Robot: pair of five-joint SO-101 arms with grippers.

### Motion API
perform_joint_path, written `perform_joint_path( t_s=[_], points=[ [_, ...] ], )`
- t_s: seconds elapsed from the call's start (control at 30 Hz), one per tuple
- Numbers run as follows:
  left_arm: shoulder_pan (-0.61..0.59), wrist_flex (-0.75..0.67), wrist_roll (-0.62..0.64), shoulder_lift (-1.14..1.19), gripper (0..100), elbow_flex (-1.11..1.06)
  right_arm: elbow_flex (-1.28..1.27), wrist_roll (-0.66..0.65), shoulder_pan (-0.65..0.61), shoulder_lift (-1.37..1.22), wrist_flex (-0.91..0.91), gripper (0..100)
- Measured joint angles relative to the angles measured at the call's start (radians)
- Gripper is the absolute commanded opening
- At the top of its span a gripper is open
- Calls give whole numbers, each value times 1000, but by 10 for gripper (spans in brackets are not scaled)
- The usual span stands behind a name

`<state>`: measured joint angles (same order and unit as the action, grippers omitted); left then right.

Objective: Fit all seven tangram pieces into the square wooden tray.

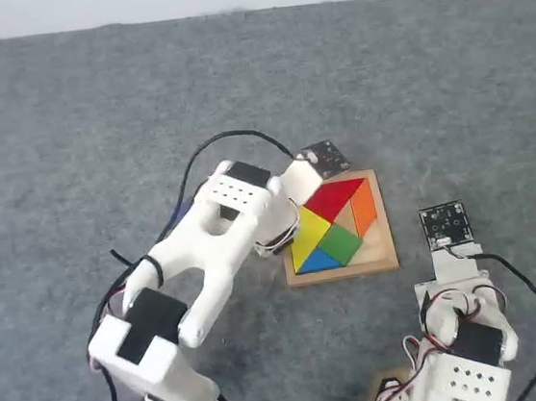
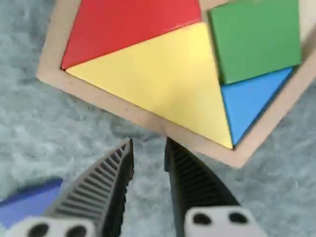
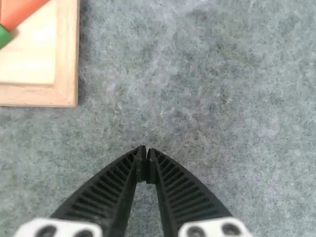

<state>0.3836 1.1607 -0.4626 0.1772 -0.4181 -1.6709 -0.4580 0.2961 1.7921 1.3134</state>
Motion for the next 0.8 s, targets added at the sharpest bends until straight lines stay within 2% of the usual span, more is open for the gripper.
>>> perform_joint_path(
  t_s=[0.37, 0.57, 0.67, 0.8],
  points=[
    [0, 0, -3, -23, 100, 5, 0, 0, 0, 0, 0, 34],
    [63, -14, 23, -29, 102, 26, 0, 0, 0, 0, 0, 34],
    [103, -80, 61, -29, 104, 75, 0, 0, 0, 0, 0, 34],
    [121, -301, 146, -29, 106, 89, 0, -2, 0, 0, 0, 34]
  ],
)
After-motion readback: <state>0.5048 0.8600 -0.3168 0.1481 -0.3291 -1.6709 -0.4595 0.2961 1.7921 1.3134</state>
